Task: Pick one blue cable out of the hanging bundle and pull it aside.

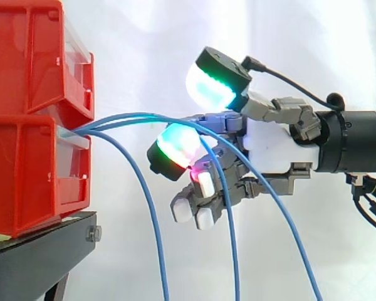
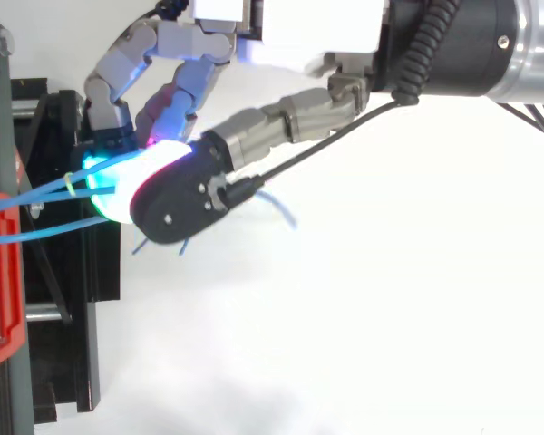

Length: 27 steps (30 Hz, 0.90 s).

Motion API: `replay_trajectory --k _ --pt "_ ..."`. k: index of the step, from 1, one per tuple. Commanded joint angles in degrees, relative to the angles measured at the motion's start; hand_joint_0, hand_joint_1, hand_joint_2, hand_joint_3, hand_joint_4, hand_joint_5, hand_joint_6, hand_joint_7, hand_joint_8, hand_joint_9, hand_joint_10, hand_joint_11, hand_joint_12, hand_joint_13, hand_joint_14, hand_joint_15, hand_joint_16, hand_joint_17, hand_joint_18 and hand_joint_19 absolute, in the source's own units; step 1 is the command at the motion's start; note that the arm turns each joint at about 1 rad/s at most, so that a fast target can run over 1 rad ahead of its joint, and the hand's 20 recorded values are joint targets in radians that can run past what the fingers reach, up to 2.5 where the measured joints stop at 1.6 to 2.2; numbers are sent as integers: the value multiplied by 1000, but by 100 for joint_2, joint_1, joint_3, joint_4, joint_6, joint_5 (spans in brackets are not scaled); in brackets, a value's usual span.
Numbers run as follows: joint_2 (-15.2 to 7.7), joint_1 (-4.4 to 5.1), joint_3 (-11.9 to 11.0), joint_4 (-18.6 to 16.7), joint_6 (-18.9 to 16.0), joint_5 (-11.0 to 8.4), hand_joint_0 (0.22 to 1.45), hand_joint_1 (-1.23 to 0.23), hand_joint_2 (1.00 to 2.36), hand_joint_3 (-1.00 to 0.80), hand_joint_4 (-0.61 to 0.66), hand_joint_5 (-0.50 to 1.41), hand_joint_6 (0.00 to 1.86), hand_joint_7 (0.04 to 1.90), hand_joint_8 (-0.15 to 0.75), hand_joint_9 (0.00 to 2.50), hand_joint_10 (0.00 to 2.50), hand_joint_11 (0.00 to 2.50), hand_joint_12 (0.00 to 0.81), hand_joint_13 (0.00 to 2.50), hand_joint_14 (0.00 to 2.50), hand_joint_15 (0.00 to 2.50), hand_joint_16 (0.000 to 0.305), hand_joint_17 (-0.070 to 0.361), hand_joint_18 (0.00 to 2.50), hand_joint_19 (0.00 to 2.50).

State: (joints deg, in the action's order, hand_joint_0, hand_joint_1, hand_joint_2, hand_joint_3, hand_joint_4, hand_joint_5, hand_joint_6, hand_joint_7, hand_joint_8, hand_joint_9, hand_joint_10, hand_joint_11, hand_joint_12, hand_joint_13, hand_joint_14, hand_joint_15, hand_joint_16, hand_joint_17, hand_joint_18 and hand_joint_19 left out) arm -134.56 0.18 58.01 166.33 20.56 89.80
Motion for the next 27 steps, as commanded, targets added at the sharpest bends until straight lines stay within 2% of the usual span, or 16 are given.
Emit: replay_trajectory --k 1,6,8,10,13,15,18,21,23,27 --pt "0 0 0 13 1 -6 570 -407 1002 -478 -4 -95 870 976 221 1092 21 604 253 802 21 498 41 91 668 609" --pt "0 0 0 4 1 -6 571 -590 1017 -232 3 -113 906 973 224 1024 20 613 255 780 20 496 41 92 673 593" --pt "0 0 0 -5 1 -6 590 -694 1015 -188 14 -118 931 896 233 986 17 617 269 774 19 484 44 98 695 568" --pt "0 0 0 -13 1 3 626 -792 1018 -173 -33 -132 949 913 213 959 21 635 252 759 21 488 41 92 678 564" --pt "0 -9 0 4 1 3 674 -848 1017 -225 -98 -136 954 975 195 947 21 631 247 753 20 471 39 88 690 546" --pt "0 -18 0 13 1 3 718 -874 1015 -289 -161 -142 966 934 182 938 21 642 241 749 20 465 39 87 693 520" --pt "0 -18 0 13 1 -6 768 -893 1009 -387 -197 -137 967 1067 170 962 20 642 228 766 20 457 37 83 709 510" --pt "0 -18 0 13 27 3 787 -901 1000 -500 -227 -129 971 1077 174 1009 21 648 219 792 19 468 36 80 733 508" --pt "0 -26 0 13 45 12 721 -925 1000 -500 -200 -121 965 1077 172 1011 19 644 219 799 19 470 36 80 743 502" --pt "0 -26 0 -5 89 20 585 -1006 1000 -500 -59 -101 941 896 171 1016 22 645 220 798 20 479 37 82 737 515"
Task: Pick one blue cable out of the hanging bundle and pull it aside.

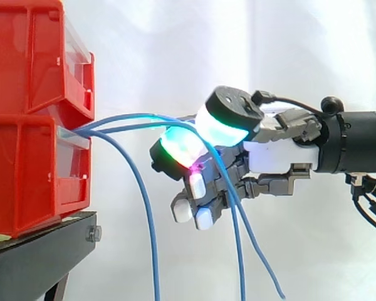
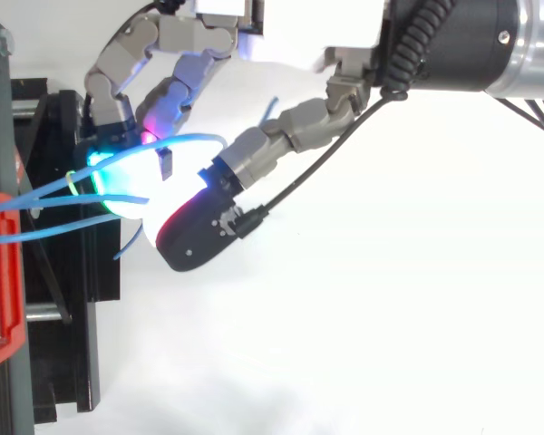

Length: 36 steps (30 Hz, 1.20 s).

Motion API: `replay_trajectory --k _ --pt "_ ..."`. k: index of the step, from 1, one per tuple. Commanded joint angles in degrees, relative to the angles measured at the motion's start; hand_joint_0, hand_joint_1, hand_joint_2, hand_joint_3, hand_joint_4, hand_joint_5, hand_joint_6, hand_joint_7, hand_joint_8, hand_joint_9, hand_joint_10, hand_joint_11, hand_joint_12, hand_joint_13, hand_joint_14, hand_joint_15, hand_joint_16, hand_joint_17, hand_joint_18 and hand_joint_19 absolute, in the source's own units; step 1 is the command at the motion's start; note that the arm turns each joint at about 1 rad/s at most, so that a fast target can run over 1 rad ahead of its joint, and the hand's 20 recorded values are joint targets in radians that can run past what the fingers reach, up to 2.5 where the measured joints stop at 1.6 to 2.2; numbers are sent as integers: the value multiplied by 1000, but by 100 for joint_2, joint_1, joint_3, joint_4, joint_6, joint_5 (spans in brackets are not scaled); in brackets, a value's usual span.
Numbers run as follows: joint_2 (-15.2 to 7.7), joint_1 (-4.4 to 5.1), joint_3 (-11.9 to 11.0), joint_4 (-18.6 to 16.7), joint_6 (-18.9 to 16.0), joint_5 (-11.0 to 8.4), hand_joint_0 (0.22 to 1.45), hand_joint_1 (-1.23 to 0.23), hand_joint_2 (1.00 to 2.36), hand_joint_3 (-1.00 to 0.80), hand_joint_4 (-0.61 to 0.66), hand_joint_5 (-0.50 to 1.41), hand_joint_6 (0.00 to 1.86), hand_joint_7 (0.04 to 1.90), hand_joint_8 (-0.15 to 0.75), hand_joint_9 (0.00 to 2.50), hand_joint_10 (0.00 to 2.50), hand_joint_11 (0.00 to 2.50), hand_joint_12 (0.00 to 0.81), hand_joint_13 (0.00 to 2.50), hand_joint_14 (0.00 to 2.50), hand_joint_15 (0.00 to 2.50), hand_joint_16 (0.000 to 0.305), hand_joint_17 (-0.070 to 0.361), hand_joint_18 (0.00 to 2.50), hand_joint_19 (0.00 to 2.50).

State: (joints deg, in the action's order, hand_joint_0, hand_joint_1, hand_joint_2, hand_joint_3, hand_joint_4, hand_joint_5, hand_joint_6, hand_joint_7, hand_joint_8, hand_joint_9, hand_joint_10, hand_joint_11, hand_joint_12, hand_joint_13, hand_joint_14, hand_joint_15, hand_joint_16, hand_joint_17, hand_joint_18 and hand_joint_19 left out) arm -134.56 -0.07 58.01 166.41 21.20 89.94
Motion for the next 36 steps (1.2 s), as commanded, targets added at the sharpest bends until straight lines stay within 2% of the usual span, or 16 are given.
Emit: replay_trajectory --k 1,2,4,6,9,11,14,17,19,20,21,23,24,26,31,36 --pt "0 -10 0 -3 34 6 557 -1013 1000 -500 -46 -99 939 879 173 1019 18 640 226 802 20 481 37 84 742 511" --pt "0 -10 0 -3 34 6 473 -963 1000 -500 -28 -94 938 847 187 1039 20 631 244 822 20 468 41 93 772 503" --pt "0 -10 0 6 25 6 431 -894 1000 -500 -9 -93 928 845 197 1052 18 613 262 834 18 468 45 101 795 503" --pt "0 -10 0 6 34 6 373 -715 1000 -500 12 -91 910 802 233 1079 16 603 298 846 16 455 53 119 834 500" --pt "0 -10 0 6 34 15 399 -507 1000 -500 -1 -90 870 755 223 1109 16 561 295 852 16 465 53 118 805 535" --pt "0 -10 0 -3 34 15 460 -385 1000 -500 -18 -85 840 819 198 1107 16 571 270 832 18 484 47 106 752 582" --pt "0 -10 0 6 34 15 571 -451 1001 -482 -23 -87 828 970 179 1093 22 593 239 812 21 509 40 90 689 632" --pt "0 -10 9 6 34 15 570 -522 1017 -248 -16 -108 878 1033 204 1099 19 647 246 840 22 523 41 93 731 640" --pt "0 -10 0 6 34 15 572 -557 1016 -195 1 -113 910 953 230 1124 23 681 269 874 20 518 46 103 785 612" --pt "0 -10 0 6 34 15 576 -610 1016 -161 7 -124 941 825 244 1107 21 709 279 879 19 521 48 109 811 601" --pt "0 -2 0 6 34 15 576 -617 1015 -158 15 -125 943 819 245 1107 20 709 281 880 21 521 49 110 816 598" --pt "0 -10 0 -3 34 6 577 -651 1015 -177 40 -132 946 793 245 1098 21 714 282 870 19 520 49 110 807 600" --pt "0 -10 0 -3 34 6 576 -680 1015 -255 32 -140 945 825 223 1074 23 730 256 844 22 536 43 97 761 632" --pt "0 -2 0 6 34 6 516 -660 1003 -456 34 -132 935 777 224 1092 21 706 266 855 20 520 46 103 784 607" --pt "0 -2 18 14 34 -11 536 -582 1008 -409 28 -130 920 839 224 1084 19 701 263 842 22 534 45 100 759 622" --pt "0 25 264 -29 16 -20 485 -496 1000 -497 65 -145 901 755 243 1047 21 671 285 829 21 521 49 111 751 627"
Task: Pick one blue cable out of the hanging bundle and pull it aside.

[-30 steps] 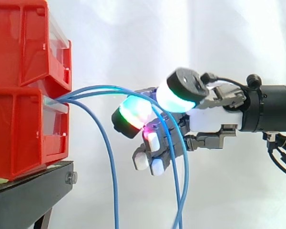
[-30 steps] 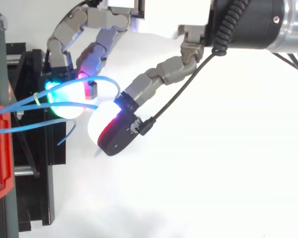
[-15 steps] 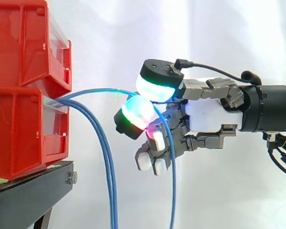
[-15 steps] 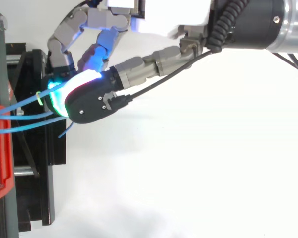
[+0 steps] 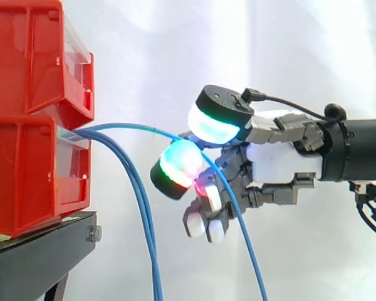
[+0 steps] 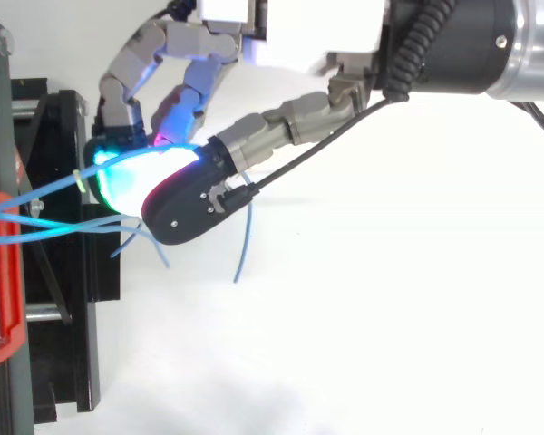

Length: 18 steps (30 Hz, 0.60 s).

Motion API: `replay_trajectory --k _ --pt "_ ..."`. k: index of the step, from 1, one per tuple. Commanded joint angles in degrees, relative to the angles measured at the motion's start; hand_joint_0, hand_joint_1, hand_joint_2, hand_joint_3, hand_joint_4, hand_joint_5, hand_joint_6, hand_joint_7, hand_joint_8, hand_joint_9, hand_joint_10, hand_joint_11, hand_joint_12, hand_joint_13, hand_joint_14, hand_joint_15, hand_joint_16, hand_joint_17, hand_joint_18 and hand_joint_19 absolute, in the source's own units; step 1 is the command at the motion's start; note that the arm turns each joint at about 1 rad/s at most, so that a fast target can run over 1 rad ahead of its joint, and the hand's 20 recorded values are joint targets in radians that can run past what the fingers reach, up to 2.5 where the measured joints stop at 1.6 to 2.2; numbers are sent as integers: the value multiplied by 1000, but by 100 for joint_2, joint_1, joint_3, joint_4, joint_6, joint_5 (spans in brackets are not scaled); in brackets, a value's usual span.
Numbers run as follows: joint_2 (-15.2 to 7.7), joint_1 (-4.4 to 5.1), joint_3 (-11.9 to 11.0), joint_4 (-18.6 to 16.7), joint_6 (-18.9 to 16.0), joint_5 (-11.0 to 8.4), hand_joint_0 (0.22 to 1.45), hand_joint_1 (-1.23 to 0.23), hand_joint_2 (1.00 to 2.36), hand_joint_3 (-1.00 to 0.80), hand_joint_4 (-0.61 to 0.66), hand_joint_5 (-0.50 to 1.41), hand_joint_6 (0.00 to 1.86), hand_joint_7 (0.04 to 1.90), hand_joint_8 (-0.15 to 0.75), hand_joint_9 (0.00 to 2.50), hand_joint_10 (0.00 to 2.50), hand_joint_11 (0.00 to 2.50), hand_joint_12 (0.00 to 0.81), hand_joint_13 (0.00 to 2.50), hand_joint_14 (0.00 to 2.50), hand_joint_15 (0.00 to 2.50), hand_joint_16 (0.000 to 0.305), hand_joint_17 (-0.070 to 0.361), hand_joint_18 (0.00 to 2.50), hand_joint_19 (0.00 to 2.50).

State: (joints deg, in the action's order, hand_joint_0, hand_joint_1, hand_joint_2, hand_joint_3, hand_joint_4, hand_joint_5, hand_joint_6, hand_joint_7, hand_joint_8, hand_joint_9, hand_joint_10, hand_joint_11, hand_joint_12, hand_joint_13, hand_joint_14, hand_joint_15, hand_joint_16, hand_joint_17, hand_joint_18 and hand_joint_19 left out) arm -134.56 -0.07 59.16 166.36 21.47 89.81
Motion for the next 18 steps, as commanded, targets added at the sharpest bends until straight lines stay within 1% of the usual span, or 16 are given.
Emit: replay_trajectory --k 1,2,3,5,7,8,11,14,16,18 --pt "0 24 201 -51 -20 -16 479 -477 1000 -500 67 -143 894 741 244 1046 19 670 288 828 19 528 50 112 754 614" --pt "0 33 254 -139 -38 -51 473 -446 1000 -500 71 -141 887 730 253 1048 19 668 289 828 19 524 51 114 755 622" --pt "0 33 254 -139 -38 -51 468 -417 1000 -500 75 -138 880 723 255 1049 20 656 295 829 19 517 51 115 757 619" --pt "0 42 280 -297 -143 -86 468 -384 1000 -500 79 -132 855 734 258 1045 19 637 295 826 21 514 51 115 754 620" --pt "0 42 280 -306 -196 -95 484 -349 1000 -500 85 -127 831 743 247 1042 20 639 289 822 19 526 50 112 742 635" --pt "0 42 280 -270 -275 -113 509 -344 1000 -500 84 -121 810 756 241 1051 18 638 280 814 21 522 48 108 726 638" --pt "-9 51 280 -235 -328 -166 562 -378 1006 -431 48 -102 758 884 225 1057 20 653 265 807 20 527 45 101 706 654" --pt "-18 68 280 -227 -372 -218 584 -438 1012 -368 50 -99 755 898 220 1071 19 646 261 811 22 528 44 99 711 650" --pt "-27 77 289 -227 -425 -306 588 -463 1013 -341 51 -98 757 896 220 1070 19 643 263 812 20 525 44 98 712 641" --pt "-27 77 280 -227 -451 -333 584 -498 1014 -316 55 -98 756 906 222 1069 21 647 262 810 22 525 44 99 715 641"
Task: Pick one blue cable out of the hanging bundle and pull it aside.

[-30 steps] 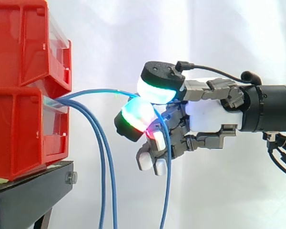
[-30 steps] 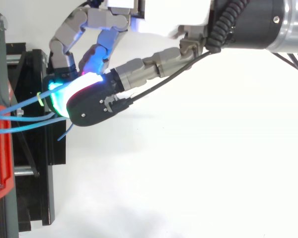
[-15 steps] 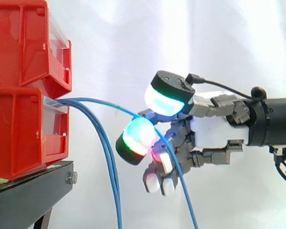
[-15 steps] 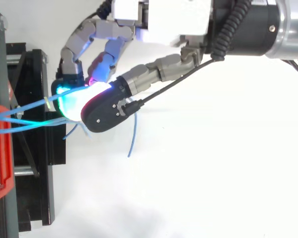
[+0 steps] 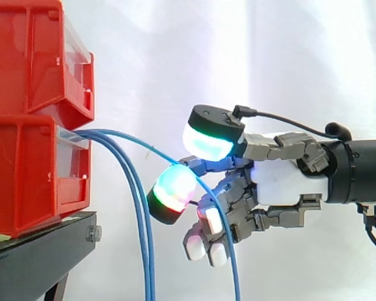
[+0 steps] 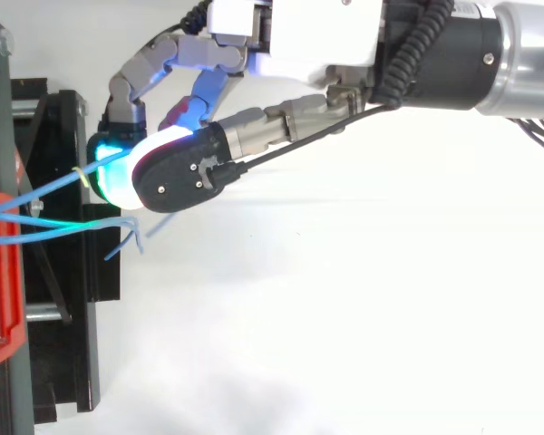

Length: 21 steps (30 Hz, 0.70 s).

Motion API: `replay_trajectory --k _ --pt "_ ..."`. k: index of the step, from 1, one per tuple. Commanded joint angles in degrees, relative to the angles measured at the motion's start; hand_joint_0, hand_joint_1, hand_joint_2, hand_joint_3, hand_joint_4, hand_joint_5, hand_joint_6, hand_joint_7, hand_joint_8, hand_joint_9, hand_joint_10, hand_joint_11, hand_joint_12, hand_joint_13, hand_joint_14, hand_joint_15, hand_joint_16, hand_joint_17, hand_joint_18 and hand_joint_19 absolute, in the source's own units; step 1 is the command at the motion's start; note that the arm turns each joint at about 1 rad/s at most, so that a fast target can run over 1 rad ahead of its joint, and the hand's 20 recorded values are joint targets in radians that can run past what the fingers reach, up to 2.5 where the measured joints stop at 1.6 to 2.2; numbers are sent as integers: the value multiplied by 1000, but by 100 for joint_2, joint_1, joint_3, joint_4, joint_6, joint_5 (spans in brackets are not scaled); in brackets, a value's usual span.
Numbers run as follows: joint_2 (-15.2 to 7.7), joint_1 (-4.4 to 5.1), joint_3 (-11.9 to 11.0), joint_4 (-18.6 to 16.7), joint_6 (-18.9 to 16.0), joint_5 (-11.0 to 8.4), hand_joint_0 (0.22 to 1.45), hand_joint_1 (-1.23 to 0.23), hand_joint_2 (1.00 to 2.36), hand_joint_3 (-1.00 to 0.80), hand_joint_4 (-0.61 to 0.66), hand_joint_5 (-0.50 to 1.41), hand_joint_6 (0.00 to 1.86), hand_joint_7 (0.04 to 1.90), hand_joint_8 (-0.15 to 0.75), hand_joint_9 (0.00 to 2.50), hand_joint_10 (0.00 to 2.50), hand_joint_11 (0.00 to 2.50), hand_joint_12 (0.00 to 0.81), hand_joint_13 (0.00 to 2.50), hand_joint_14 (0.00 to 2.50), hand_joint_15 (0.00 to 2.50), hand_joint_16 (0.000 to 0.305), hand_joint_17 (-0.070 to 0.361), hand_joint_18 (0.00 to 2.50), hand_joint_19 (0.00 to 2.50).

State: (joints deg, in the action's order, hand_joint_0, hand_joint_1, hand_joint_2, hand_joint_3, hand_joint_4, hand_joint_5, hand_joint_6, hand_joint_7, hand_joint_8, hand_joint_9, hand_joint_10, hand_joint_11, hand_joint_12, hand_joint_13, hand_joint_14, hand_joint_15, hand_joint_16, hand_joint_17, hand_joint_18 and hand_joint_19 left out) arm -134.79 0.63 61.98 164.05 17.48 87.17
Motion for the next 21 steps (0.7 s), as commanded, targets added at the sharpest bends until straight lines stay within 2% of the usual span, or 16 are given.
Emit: replay_trajectory --k 1,3,6,9,11,12,14,16,21 --pt "-4 7 7 21 -79 -77 582 -507 1014 -314 56 -98 756 905 222 1066 22 649 265 809 20 525 44 99 715 639" --pt "-4 7 -2 57 -175 -104 552 -569 1011 -360 59 -109 763 885 228 1054 21 652 270 813 20 528 45 101 721 634" --pt "-4 7 -2 74 -316 -209 517 -542 1005 -438 74 -109 767 867 237 1054 20 638 273 814 21 519 47 106 734 631" --pt "-4 16 -2 206 -483 -394 502 -427 1000 -500 74 -105 769 851 241 1060 18 637 279 818 19 517 48 108 743 625" --pt "-4 34 7 382 -527 -508 541 -298 1000 -494 49 -93 750 894 223 1087 21 639 265 812 21 518 45 102 724 640" --pt "-4 34 7 382 -527 -508 549 -287 1001 -491 54 -92 748 890 219 1088 21 634 264 814 20 521 45 101 721 642" --pt "-4 43 7 461 -553 -614 569 -311 1004 -450 103 -85 723 913 220 1090 19 631 259 819 20 524 44 98 720 648" --pt "-4 51 7 558 -588 -701 584 -373 1009 -399 119 -70 614 1114 214 1096 21 626 257 819 20 521 43 97 726 641" --pt "-4 60 7 681 -826 -851 596 -482 1015 -316 107 -68 607 1138 220 1095 21 636 256 823 22 520 43 96 734 633"
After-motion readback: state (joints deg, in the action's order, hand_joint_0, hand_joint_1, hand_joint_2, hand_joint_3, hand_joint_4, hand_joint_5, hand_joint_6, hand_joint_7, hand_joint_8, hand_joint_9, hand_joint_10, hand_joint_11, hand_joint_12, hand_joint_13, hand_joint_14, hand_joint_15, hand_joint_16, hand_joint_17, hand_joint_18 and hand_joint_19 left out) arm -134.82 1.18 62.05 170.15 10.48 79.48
